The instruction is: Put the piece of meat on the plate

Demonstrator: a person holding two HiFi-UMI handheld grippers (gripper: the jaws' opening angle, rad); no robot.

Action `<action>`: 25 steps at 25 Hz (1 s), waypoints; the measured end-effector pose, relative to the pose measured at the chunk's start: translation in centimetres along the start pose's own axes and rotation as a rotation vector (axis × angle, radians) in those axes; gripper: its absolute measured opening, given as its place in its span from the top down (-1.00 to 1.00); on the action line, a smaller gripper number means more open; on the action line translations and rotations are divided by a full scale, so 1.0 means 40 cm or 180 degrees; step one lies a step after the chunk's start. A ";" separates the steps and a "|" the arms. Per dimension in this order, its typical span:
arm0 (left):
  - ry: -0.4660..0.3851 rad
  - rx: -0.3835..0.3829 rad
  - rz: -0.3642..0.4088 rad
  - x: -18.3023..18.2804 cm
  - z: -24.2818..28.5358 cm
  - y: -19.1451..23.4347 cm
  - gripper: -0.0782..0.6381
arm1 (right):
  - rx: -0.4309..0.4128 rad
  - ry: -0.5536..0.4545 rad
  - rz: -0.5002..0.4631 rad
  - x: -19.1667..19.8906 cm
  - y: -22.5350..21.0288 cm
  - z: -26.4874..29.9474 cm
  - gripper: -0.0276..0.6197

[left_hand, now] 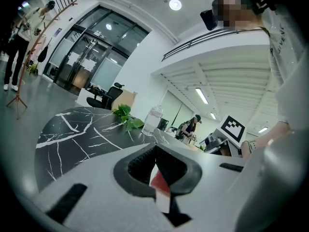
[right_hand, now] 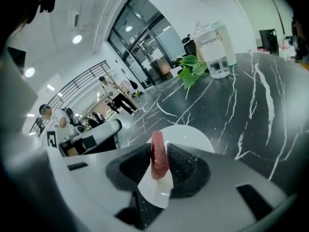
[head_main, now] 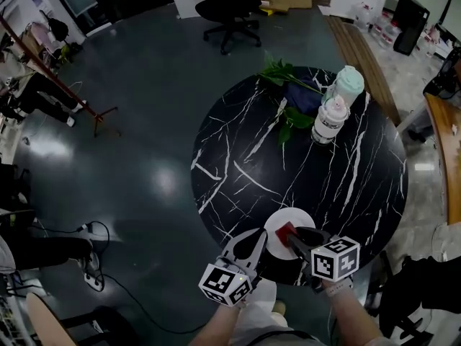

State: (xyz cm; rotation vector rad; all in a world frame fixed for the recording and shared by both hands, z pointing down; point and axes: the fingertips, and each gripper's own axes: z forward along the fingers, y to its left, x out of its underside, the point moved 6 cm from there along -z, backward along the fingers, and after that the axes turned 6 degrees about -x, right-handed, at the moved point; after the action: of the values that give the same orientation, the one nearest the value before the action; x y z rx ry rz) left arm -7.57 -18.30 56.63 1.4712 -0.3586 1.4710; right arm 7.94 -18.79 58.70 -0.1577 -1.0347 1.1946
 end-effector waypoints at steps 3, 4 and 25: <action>-0.0005 0.0006 0.0002 -0.002 0.002 0.003 0.76 | 0.0087 0.0009 -0.0147 -0.004 -0.002 0.000 0.64; -0.0009 0.0005 0.0002 -0.002 0.001 0.004 0.76 | 0.0120 0.0001 -0.0189 -0.006 -0.002 -0.001 0.64; -0.0084 0.0004 0.0007 -0.012 -0.031 -0.037 0.76 | 0.0219 -0.0326 -0.0485 -0.030 0.028 -0.064 0.25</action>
State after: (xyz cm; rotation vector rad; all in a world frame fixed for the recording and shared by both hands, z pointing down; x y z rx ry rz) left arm -7.24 -16.84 55.33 1.4928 -0.3756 1.4548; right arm 9.04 -18.30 55.91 0.0363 -1.0737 1.1068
